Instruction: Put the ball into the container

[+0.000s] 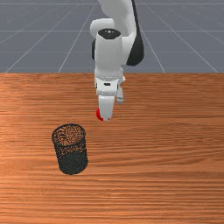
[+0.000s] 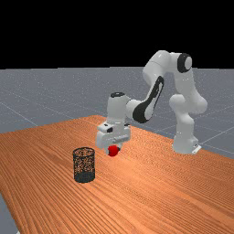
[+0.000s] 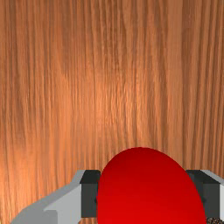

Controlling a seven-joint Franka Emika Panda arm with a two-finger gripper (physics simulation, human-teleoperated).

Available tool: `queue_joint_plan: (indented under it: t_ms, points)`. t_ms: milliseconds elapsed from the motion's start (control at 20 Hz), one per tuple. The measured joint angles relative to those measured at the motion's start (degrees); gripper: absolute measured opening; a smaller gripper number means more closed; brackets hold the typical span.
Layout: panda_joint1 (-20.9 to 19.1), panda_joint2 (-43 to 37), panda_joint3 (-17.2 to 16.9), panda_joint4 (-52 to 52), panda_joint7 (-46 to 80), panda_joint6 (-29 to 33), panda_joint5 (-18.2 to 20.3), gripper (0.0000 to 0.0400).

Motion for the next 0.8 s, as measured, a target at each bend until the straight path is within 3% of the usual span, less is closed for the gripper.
queue_joint_plan:
  t_ms: [350,600,650,800]
  points:
    - [-2.95,0.74,-2.10,0.76,-4.10,0.19,-1.27,0.0279]
    - [-6.36,1.91,-3.11,2.30,-8.86,0.07,-0.54,0.0279]
    - [-8.41,2.19,-1.79,2.83,-13.44,-0.37,1.88,0.0279]
    - [-9.37,3.16,-3.28,4.13,-13.52,-0.43,0.84,0.0279]
